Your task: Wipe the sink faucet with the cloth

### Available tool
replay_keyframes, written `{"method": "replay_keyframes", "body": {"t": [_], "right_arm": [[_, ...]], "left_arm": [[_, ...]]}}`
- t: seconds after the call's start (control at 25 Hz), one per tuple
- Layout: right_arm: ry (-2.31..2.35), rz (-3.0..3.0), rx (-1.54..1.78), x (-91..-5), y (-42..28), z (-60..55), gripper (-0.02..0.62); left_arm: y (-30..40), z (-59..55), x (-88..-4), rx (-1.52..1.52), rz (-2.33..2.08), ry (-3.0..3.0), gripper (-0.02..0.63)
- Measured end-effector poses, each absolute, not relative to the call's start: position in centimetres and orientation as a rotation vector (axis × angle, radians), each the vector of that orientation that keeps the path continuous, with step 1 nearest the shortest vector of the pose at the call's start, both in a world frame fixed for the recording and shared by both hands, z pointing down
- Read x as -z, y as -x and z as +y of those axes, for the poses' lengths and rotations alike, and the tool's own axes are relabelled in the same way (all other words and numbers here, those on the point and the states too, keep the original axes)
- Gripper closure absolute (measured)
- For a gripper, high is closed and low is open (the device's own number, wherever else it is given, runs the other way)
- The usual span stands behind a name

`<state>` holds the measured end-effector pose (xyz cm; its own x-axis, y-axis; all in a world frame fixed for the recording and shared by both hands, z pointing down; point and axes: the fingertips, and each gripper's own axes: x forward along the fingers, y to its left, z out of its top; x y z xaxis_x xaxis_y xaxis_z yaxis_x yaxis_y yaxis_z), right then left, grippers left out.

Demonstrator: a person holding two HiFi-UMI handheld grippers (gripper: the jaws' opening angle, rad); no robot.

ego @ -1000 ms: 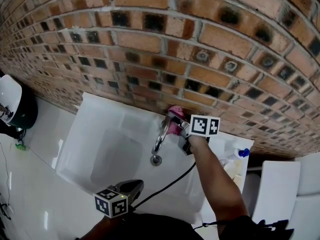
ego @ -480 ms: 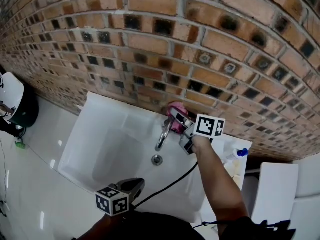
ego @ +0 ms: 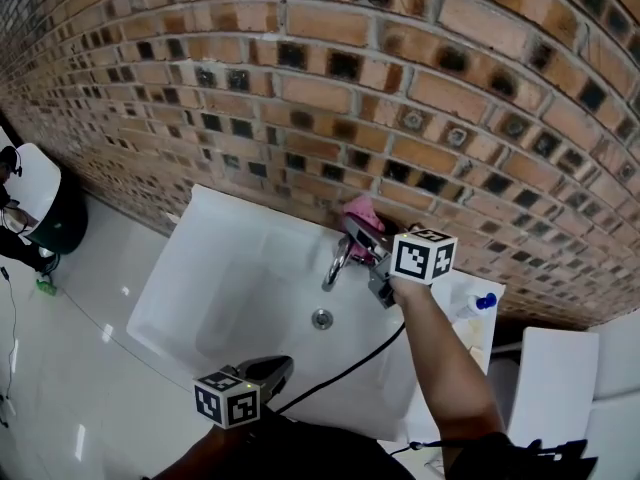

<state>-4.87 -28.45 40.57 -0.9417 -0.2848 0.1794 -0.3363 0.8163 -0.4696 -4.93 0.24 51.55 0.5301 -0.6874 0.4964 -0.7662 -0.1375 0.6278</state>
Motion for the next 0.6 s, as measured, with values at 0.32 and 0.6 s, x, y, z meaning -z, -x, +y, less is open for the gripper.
{"method": "replay_keyframes", "body": {"t": [0.32,0.6], "right_arm": [[-0.401,-2.951,-0.574,-39.0,5.2,-24.9,0.476],[-0.384,-2.946,-0.053,-38.9,5.7,-21.2,0.476]], "left_arm": [[3.9,1.7,-50.9,-0.104,-1.217,-1.89,0.603],[3.2,2.7,-50.8,-0.111,-1.242,-1.887,0.603]]}}
